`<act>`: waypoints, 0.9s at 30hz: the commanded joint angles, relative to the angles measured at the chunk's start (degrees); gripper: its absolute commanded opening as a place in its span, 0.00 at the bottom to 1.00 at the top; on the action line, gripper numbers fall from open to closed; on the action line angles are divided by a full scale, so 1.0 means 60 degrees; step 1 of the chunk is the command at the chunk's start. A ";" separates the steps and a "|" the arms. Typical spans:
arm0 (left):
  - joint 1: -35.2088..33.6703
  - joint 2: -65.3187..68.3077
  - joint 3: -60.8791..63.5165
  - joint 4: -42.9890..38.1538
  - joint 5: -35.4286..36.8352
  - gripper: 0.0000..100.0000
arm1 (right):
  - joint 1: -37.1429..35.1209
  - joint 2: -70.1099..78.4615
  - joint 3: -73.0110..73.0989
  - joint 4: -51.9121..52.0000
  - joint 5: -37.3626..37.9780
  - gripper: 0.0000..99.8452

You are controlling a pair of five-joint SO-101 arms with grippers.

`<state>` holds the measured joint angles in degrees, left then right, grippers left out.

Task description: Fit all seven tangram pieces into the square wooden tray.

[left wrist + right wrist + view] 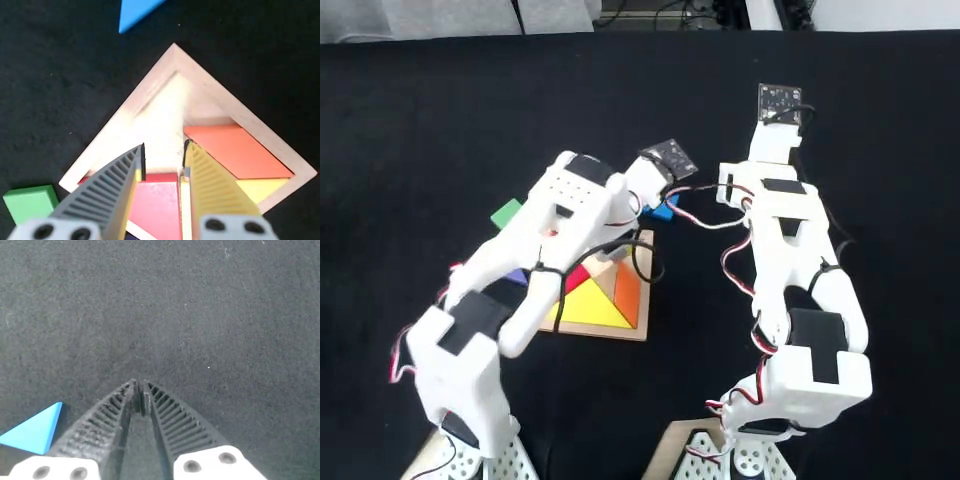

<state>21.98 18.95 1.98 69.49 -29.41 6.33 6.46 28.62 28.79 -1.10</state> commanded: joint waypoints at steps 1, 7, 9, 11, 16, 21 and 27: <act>-0.0125 -0.1348 0.1062 -0.0938 0.0044 0.15 | -0.0147 -0.0081 -0.0330 -0.0190 0.0103 0.02; -0.1473 -0.4103 0.1883 -0.1201 0.0821 0.16 | -0.0147 -0.0081 -0.0330 -0.0190 0.0103 0.02; -0.1927 -0.4996 0.2190 -0.1333 0.1114 0.16 | -0.0147 -0.0081 -0.0330 -0.0190 0.0103 0.02; -0.2454 -0.5641 0.2777 -0.1817 0.1421 0.16 | -0.0147 -0.0081 -0.0330 -0.0190 0.0103 0.02; -0.3773 -0.6755 0.4491 -0.2886 0.2315 0.15 | -0.0147 -0.0066 -0.0330 -0.0190 0.0103 0.02; -0.4725 -0.7810 0.6073 -0.3502 0.4044 0.15 | -0.0176 -0.0066 -0.0330 -0.0190 0.0103 0.02; -0.5121 -0.8923 0.8945 -0.5729 0.4498 0.15 | -0.1011 -0.0051 -0.0081 -0.0132 0.1465 0.02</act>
<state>-7.03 -29.76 46.46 44.70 -3.56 4.66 6.46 28.62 28.79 1.71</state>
